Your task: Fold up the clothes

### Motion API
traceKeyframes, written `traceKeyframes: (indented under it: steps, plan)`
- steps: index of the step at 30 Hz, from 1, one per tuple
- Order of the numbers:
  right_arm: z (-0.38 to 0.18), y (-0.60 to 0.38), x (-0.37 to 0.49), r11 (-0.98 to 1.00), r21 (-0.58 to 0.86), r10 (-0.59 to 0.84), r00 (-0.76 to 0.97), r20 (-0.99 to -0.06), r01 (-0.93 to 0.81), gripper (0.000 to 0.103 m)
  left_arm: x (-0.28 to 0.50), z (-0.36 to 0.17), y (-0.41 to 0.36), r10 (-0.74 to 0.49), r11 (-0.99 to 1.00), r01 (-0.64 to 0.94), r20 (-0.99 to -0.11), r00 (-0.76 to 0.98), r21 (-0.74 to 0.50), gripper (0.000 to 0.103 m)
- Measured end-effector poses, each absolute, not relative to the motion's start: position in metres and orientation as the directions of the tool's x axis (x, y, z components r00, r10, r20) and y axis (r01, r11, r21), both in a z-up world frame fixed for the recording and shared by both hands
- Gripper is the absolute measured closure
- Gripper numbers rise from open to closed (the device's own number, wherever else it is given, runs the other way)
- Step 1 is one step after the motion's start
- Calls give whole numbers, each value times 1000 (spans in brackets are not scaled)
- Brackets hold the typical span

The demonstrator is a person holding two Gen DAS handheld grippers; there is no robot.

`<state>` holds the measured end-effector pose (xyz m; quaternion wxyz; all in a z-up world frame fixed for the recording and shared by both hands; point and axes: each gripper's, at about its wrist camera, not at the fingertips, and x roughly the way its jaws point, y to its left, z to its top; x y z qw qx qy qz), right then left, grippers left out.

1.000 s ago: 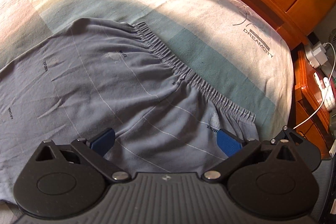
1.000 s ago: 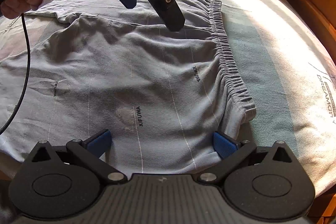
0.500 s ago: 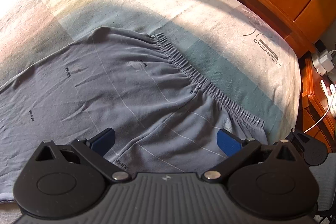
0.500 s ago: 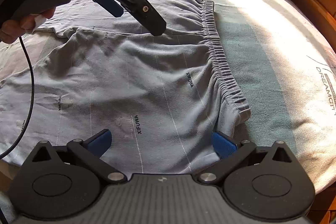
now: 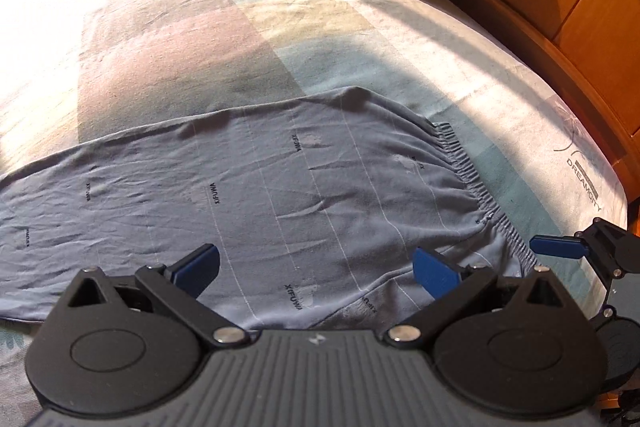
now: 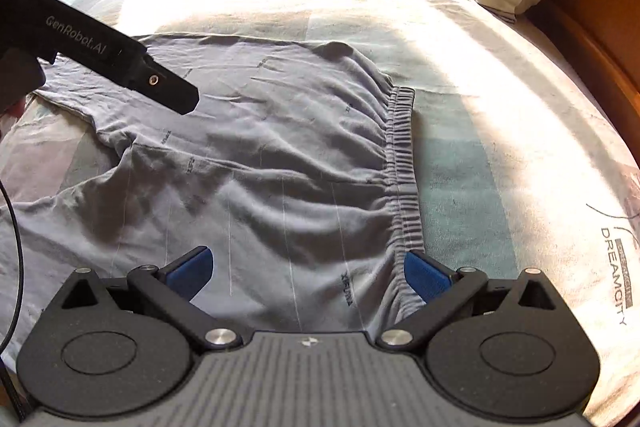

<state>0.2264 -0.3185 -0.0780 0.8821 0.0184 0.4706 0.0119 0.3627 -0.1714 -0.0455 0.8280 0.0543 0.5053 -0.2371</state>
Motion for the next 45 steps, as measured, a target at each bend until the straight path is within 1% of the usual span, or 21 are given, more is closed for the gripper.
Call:
traceKeyframes:
  steps: [5,9,12,16,19,22,26,30,31,34,36,40,43,45]
  plan:
    - [-77,-317,288,997,72,79,609,-789,-35,0,369,-42,-149,-275,920,378,-856,437,-103,1]
    - [-78,-316,333,997,40,71,605,-793,-65,0,373,-46,-132,-255,951,275,-859,445,-140,1]
    - [-83,-319,353,995,64,99,594,-798,-79,0,377,-53,-123,-246,964,204,-866,435,-172,1]
    - [-102,-322,370,994,88,110,547,-830,-66,0,384,-63,-122,-234,972,137,-877,421,-193,1]
    - [-117,-326,376,996,30,73,530,-845,-90,0,391,-64,-127,-236,971,145,-878,417,-192,1]
    - [-119,-336,379,993,58,105,526,-844,-105,0,398,-65,-132,-238,970,153,-879,413,-191,1]
    - [-113,-336,380,986,61,132,498,-857,-157,0,408,-66,-139,-241,968,164,-881,408,-189,1]
    - [-107,-344,383,974,146,213,496,-842,-171,0,421,-70,-147,-245,966,180,-884,399,-187,1]
    - [-109,-345,385,973,146,216,493,-843,-176,0,424,-71,-149,-242,966,183,-886,396,-183,1]
    - [-113,-347,389,975,92,185,503,-844,-205,0,434,-76,-156,-242,963,207,-889,389,-172,1]
    - [-110,-355,391,982,64,149,516,-844,-179,0,439,-80,-160,-235,961,229,-891,388,-153,1]
    - [-93,-378,392,967,197,251,506,-825,-159,0,445,-85,-167,-237,954,263,-894,379,-142,1]
    - [-83,-392,396,961,195,270,505,-820,-198,0,447,-89,-173,-250,948,282,-898,363,-149,1]
    - [-86,-405,403,952,221,298,473,-829,-213,0,446,-92,-176,-254,943,296,-900,353,-150,1]
